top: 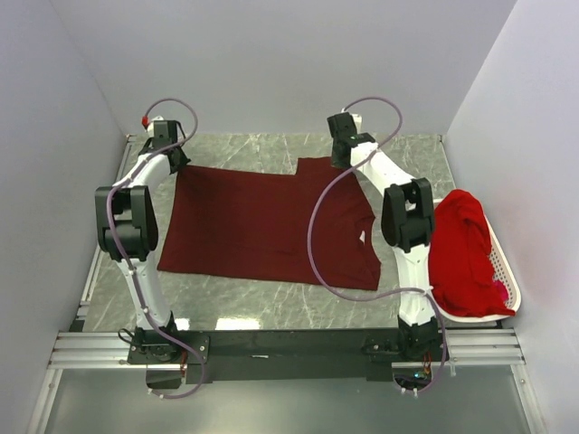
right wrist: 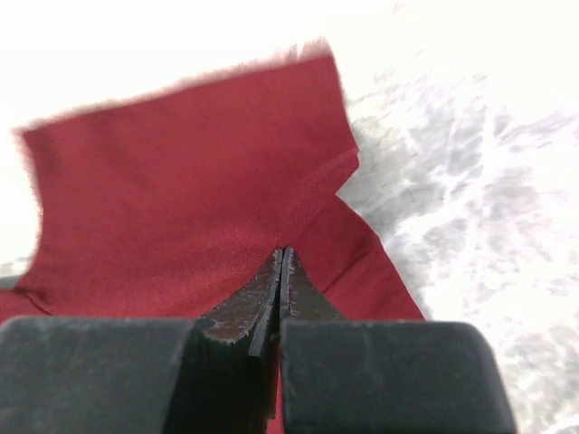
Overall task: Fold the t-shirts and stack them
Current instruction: Fold the tshirt
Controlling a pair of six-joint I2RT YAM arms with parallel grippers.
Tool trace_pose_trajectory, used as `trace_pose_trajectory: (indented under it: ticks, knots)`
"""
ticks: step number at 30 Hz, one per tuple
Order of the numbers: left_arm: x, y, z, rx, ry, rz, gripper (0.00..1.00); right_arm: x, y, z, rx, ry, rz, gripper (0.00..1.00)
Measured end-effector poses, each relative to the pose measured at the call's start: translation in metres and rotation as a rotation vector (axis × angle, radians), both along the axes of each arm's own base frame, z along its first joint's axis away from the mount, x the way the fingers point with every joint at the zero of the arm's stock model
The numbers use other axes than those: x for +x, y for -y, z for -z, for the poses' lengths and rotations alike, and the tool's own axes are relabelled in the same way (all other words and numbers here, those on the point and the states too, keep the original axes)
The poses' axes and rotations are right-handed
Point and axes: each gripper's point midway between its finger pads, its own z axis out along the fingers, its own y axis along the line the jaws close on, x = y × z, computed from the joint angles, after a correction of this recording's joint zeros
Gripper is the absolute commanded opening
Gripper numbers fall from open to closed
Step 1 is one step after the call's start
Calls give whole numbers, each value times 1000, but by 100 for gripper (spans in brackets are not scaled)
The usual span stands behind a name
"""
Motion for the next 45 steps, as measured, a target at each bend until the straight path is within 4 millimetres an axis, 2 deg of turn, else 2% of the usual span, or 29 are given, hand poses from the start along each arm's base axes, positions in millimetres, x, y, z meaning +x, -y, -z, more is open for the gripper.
trace_pose_trajectory:
  ticks: [3, 6, 10, 15, 19, 26, 30, 33, 39, 45]
  knots:
    - [0, -1, -10, 0, 24, -7, 1, -1, -2, -26, -2, 60, 1, 0]
    - [-2, -5, -11, 5, 22, -19, 1, -12, -3, -38, -15, 84, 3, 0]
    - [-15, -9, 2, 5, -22, -38, 1, -39, -4, -30, -26, 56, 5, 0]
    - [-35, -14, 15, 5, -81, -70, 1, -82, -8, -11, -46, -8, 8, 0]
    - [-51, -16, 11, 6, -95, -92, 1, -104, -15, -11, -44, -12, 14, 0]
    - [-78, -23, -5, 7, -92, -129, 1, -141, -21, -28, -15, 15, 16, 0]
    - [-97, -22, 0, -1, -120, -139, 1, -163, -15, -25, -4, 7, 26, 0]
    - [-103, -19, 5, -10, -136, -130, 1, -176, -10, -19, -3, -7, 35, 0]
    - [-92, -15, -2, -33, -113, -105, 1, -171, -6, -27, -2, 3, 49, 0]
    - [-60, -14, -14, -47, -52, -89, 1, -135, -6, -63, 28, 93, 86, 0]
